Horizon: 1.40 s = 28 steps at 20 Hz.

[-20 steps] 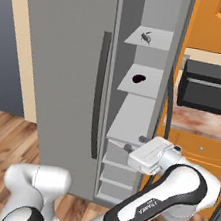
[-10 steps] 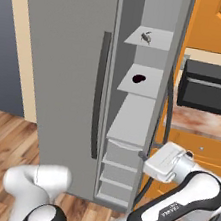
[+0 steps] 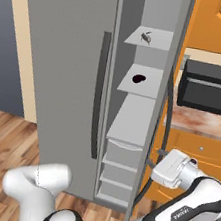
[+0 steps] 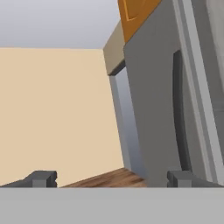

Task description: There's a fish in the fridge that needs to be moved to the freezer for freezing. Pick up the fish from the fridge, place it on any shelf in the freezer, and close the fridge and freezer doors when done.

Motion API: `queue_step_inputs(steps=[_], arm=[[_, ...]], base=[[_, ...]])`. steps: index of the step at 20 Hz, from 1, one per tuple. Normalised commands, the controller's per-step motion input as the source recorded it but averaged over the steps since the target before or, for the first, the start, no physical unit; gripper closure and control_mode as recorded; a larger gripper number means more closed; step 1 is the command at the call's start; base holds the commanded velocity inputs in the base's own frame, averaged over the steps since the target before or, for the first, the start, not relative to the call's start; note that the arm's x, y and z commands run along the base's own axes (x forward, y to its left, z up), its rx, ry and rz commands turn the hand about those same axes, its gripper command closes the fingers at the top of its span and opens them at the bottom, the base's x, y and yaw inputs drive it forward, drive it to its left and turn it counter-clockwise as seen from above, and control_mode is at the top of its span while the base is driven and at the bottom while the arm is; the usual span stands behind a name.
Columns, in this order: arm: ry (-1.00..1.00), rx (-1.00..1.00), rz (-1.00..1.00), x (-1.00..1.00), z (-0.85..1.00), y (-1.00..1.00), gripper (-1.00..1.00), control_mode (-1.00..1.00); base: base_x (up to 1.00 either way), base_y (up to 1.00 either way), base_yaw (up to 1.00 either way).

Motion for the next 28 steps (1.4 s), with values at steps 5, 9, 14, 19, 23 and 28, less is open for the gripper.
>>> queue_step_inputs(steps=[5,9,14,19,23,28], arm=[[0.09,0.0,-0.05,0.16,-0.25,-0.12,-1.0,-1.0],[0.09,0.0,-0.06,0.34,-0.29,-0.01,-1.0,-1.0],[0.06,0.0,-0.08,0.55,-0.27,0.0,-1.0,-1.0],[0.02,0.0,-0.05,0.41,-0.16,-0.05,-1.0,-1.0],[0.0,0.0,-0.03,0.1,-0.07,-0.34,-1.0,-1.0],[0.0,0.0,-0.03,0.14,-0.21,-0.1,-1.0,-1.0]], base=[[0.0,0.0,0.0],[0.0,0.0,0.0],[0.0,0.0,0.0],[0.0,0.0,0.0],[0.0,0.0,0.0],[0.0,0.0,0.0]])
